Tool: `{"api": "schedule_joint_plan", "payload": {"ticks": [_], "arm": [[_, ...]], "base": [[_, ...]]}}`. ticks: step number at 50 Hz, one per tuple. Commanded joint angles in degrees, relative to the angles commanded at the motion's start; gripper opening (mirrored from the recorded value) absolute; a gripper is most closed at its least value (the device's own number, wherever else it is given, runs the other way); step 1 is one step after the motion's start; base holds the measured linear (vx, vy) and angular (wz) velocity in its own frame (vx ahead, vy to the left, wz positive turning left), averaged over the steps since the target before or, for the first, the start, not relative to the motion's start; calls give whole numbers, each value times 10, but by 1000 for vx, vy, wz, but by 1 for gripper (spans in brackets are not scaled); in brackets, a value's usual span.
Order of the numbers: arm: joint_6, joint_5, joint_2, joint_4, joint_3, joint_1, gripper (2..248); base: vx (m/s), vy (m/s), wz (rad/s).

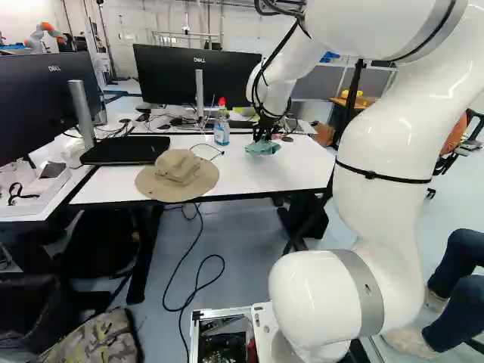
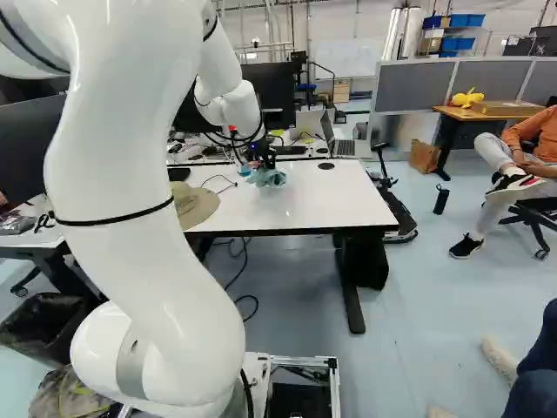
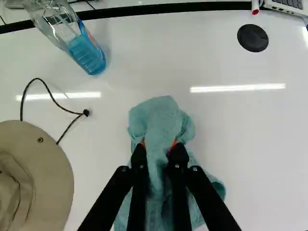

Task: Clean the table with the green towel

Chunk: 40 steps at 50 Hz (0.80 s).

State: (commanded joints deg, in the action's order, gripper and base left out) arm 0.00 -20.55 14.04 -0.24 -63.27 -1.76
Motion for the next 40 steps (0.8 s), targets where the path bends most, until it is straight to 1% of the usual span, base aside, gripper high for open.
{"api": "schedule_joint_plan", "payload": {"ticks": [15, 40], "arm": [[0, 0, 2, 0, -3, -1, 52], [0, 0, 27, 0, -33, -9, 52]], "base": [[0, 0, 0], [0, 0, 0]]}}
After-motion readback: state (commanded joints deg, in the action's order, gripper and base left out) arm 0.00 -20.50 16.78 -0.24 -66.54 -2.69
